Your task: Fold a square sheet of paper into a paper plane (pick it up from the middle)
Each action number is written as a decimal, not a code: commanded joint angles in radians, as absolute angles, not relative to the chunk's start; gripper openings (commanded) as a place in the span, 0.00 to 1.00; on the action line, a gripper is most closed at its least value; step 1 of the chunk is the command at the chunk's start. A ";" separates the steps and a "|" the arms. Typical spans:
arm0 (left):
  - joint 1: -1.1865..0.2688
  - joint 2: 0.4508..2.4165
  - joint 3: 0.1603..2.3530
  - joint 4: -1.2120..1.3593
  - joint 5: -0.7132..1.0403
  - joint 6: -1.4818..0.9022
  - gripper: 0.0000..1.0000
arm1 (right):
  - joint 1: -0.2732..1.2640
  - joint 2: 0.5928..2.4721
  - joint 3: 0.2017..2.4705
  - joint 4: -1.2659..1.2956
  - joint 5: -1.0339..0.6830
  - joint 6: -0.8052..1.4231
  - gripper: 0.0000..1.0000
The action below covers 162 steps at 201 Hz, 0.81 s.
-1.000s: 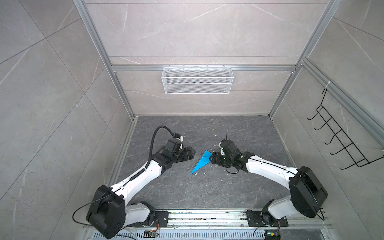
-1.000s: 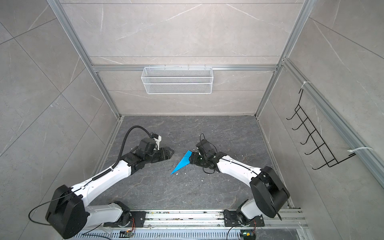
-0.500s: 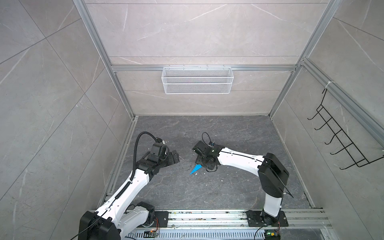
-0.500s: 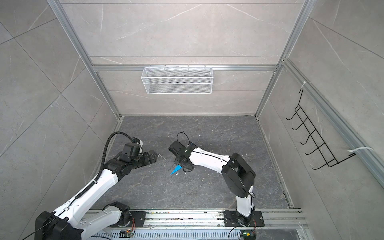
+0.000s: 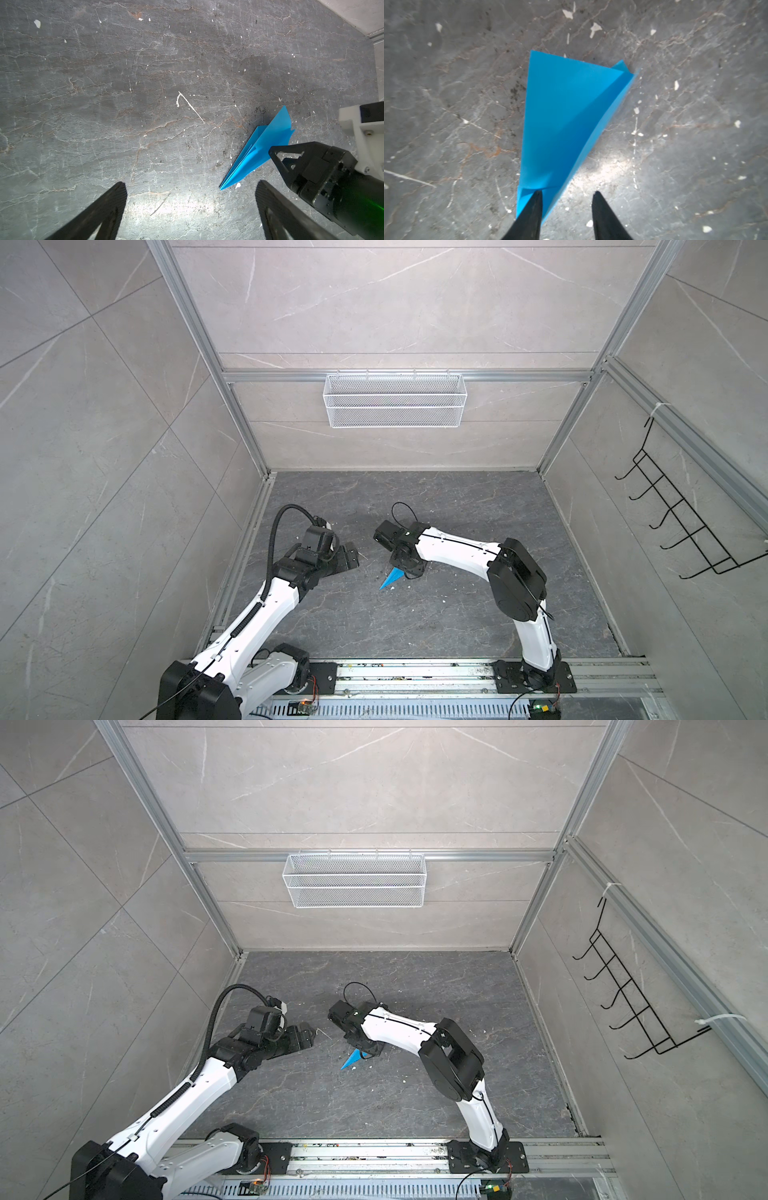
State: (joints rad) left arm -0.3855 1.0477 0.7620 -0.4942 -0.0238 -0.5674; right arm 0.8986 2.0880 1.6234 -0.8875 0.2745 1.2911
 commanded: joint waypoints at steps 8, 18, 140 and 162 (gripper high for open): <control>-0.379 1.052 0.765 -0.504 -0.022 -0.545 0.99 | 0.902 2.106 1.641 -0.948 0.301 1.307 0.37; -0.380 1.053 0.764 -0.505 -0.022 -0.545 0.99 | 0.902 2.108 1.641 -0.946 0.298 1.307 0.37; -0.380 1.046 0.760 -0.511 -0.033 -0.555 0.99 | 0.895 1.990 1.519 -0.785 0.342 1.227 0.01; -0.377 1.043 0.758 -0.509 -0.033 -0.566 0.99 | 0.891 1.898 1.427 -0.626 0.310 1.107 0.00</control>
